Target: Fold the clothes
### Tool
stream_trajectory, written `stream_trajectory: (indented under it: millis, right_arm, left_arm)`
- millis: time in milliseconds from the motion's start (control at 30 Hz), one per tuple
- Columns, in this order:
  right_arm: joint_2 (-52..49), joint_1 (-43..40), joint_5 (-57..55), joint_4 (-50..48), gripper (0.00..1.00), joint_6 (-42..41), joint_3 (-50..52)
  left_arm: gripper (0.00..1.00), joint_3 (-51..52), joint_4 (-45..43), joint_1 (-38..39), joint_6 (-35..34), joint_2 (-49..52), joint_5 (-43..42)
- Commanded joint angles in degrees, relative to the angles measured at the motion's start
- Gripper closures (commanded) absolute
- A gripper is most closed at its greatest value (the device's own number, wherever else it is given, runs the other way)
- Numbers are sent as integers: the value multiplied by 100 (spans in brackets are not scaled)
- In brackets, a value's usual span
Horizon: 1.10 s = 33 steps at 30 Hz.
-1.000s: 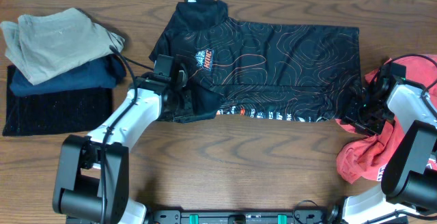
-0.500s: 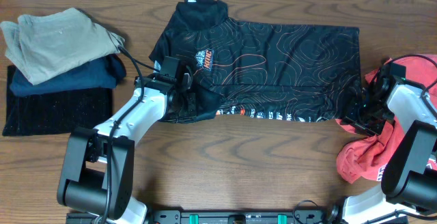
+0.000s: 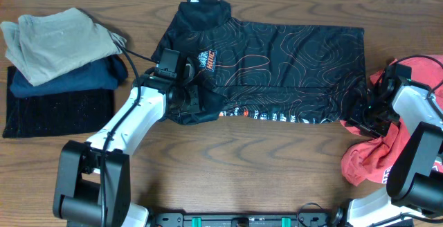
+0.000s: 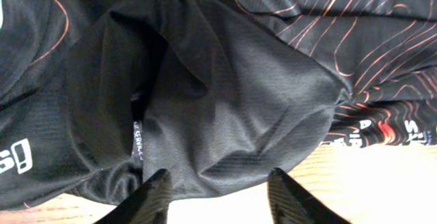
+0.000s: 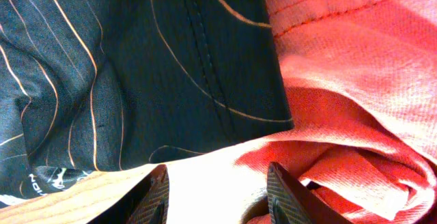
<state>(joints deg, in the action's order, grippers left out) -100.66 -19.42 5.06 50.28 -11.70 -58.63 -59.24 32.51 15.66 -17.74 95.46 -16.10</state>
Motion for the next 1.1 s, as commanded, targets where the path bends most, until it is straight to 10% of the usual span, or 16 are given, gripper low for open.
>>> stream_trajectory:
  millis: [0, 133, 300, 667, 833, 1067]
  right_arm:
    - [20, -7, -74, 9, 55, 2, 24]
    - [20, -7, -74, 9, 55, 2, 24]
    - [20, -7, -76, 9, 55, 2, 24]
    - [20, -7, -184, 4, 55, 2, 24]
    - [20, -7, -181, 4, 55, 2, 24]
    - [20, -7, -181, 33, 55, 2, 24]
  left_arm:
    - [49, 57, -15, 20, -4, 267, 74]
    - [50, 57, -98, 17, -2, 601, 72]
    - [94, 55, -116, 17, 0, 664, 11]
    - [94, -435, 260, 17, 2, -168, 9]
    - [94, -636, -870, 15, 4, -579, 66]
    - [42, -629, -1252, 11, -20, -391, 588]
